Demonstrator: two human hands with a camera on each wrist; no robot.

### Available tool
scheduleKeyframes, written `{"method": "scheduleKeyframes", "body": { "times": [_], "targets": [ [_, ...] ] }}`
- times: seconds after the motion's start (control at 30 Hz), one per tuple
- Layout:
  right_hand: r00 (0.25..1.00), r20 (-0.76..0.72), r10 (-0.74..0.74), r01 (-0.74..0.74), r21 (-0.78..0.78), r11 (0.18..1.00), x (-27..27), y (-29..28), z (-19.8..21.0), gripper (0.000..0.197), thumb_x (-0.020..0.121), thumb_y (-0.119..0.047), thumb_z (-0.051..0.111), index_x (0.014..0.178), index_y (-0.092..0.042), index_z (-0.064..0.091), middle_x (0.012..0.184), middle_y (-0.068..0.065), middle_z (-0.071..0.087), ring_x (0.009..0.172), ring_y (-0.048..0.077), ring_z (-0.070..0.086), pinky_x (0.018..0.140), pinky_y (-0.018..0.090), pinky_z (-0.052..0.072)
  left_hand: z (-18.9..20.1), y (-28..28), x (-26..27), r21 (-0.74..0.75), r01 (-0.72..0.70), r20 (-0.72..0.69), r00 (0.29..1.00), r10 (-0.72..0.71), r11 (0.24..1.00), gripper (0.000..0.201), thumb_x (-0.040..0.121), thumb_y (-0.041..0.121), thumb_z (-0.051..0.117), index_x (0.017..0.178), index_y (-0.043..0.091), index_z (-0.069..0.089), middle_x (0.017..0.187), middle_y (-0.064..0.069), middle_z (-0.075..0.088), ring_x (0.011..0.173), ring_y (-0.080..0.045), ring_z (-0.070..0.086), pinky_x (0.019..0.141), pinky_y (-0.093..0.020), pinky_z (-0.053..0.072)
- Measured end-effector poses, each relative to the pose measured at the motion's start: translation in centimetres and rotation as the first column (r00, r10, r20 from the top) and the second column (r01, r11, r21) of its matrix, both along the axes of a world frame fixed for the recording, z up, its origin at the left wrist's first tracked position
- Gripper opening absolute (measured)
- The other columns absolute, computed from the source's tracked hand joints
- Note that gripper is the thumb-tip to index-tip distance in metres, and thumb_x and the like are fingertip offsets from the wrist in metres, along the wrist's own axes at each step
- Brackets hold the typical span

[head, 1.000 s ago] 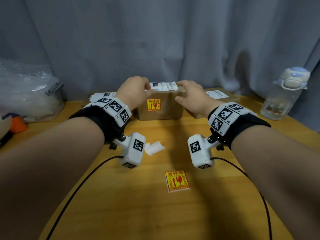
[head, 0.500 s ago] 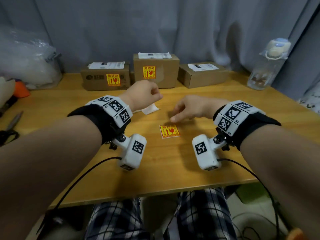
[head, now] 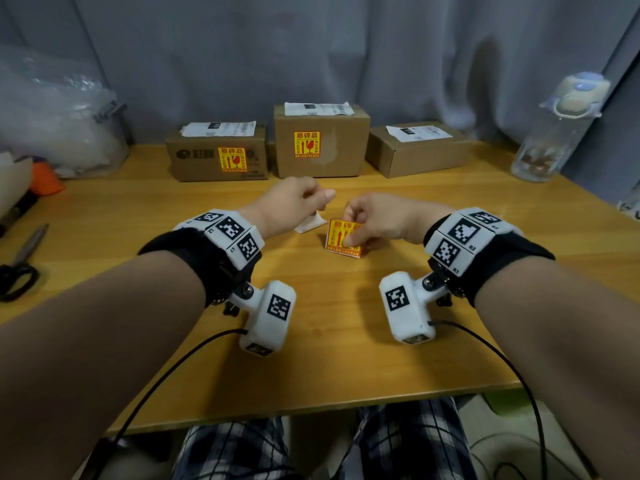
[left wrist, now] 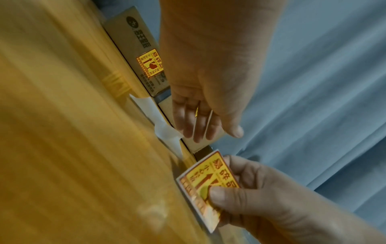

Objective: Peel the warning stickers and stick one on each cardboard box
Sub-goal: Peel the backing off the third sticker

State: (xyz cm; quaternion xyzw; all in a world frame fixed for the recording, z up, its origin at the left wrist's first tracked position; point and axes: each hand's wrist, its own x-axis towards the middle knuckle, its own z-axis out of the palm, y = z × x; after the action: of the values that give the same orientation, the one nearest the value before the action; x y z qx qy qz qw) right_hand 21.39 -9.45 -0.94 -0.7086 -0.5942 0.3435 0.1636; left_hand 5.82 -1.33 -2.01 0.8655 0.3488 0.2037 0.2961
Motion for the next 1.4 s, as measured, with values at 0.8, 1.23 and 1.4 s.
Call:
{"method": "scheduleKeyframes", "body": {
  "times": [0.8,1.23,1.4],
  "targets": [
    [0.97,-0.24,-0.045,0.103,0.233,0.967,2.4,1.8,1.1,0.017,0.088,-0.015,0.06,0.096,-0.002,0.068,0.09,0.01,0.07,0.082,0.016,0.065,0.082,0.03,0.052,1.2,0.7,1.3,-0.186,0.074,0.275,0.961,-0.02,0.98,0.012,0.091,0.014,0.056,0.096,0.005,0.063,0.078,-0.002,0.064,0.068,-0.009,0.058,0.06,-0.016,0.05],
    [0.948,-0.319,0.014,0.091,0.31,0.946,2.0,1.8,0.7,0.006,0.086,-0.018,0.065,0.084,-0.013,0.067,0.076,-0.002,0.068,0.073,0.008,0.066,0.071,0.023,0.053,1.4,0.5,1.1,-0.24,0.086,0.286,0.958,-0.014,0.967,0.009,0.09,0.007,0.056,0.084,0.012,0.061,0.071,-0.002,0.064,0.058,-0.002,0.059,0.061,-0.016,0.052],
    [0.94,-0.34,0.035,0.088,0.338,0.937,2.1,1.9,0.7,0.009,0.086,-0.013,0.065,0.078,-0.017,0.066,0.071,-0.004,0.068,0.068,0.006,0.066,0.066,0.019,0.052,1.4,0.3,1.1,-0.282,0.107,0.28,0.96,-0.025,0.954,0.009,0.091,0.007,0.054,0.086,0.009,0.062,0.07,-0.003,0.064,0.059,-0.005,0.059,0.062,-0.017,0.052]
  ]
}}
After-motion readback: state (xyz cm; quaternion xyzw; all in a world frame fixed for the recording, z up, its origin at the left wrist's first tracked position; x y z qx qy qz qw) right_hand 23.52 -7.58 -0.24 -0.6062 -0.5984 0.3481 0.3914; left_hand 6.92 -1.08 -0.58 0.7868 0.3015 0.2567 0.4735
